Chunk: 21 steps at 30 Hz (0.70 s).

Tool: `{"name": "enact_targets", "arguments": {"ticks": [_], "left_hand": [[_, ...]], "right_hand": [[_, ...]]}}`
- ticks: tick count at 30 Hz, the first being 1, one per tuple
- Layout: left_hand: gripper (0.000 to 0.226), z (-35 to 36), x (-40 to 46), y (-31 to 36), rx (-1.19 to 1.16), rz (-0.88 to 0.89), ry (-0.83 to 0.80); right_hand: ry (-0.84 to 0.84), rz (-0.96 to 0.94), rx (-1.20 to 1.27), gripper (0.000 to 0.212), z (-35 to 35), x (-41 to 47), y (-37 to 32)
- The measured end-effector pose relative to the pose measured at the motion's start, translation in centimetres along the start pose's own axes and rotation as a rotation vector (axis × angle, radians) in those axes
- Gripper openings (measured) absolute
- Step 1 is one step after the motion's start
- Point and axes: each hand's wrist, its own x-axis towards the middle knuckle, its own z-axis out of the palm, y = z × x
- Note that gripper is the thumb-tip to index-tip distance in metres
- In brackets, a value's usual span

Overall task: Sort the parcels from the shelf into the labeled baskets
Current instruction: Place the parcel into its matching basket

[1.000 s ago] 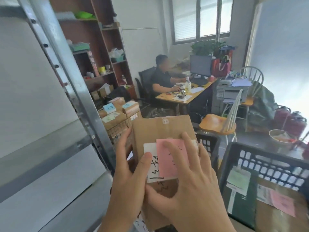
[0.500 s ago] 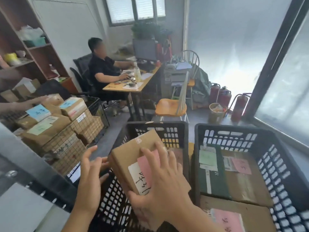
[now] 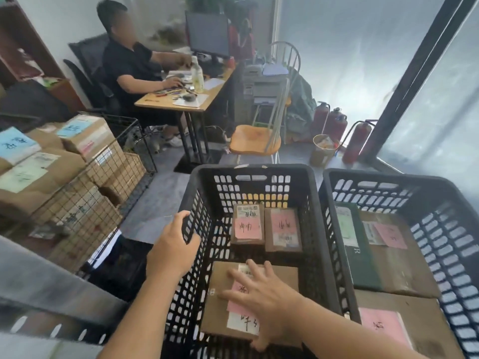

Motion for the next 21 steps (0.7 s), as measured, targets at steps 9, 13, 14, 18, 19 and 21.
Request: {"name": "enact_targets", "arguments": {"ticks": [9,13,14,18,19,21], "left_hand": [[0.048,0.6,0.5,-0.5,-0.03,-0.01,0.048],[0.049,0.7,0.5,-0.5,-0.027,-0.015,0.051],[0.049,0.8,0.5,-0.5,-0.026,-0.012,0.052],[0.051,0.8,0.5,-0.5,-0.016,-0.003,0.059],[0.051,0.8,0.5,-0.5,-0.012,-0.001,0.06],[0.052,0.8,0.4,-0.6,-0.01,0.001,0.061]], "right_hand": [[-0.041,0.184,-0.059,0.129,2.7,2.7,3.5],[-0.003,0.278,-0.032,0.138,3.3,3.6,4.3],[-0.002,0.288,-0.033,0.139,3.3,3.7,4.6],[-0.01,0.314,-0.026,0.14,3.5,3.6,4.8],[-0.005,0.32,-0.027,0.141,3.6,3.6,4.7],[0.001,0.323,-0.017,0.14,3.9,3.6,4.6]]}}
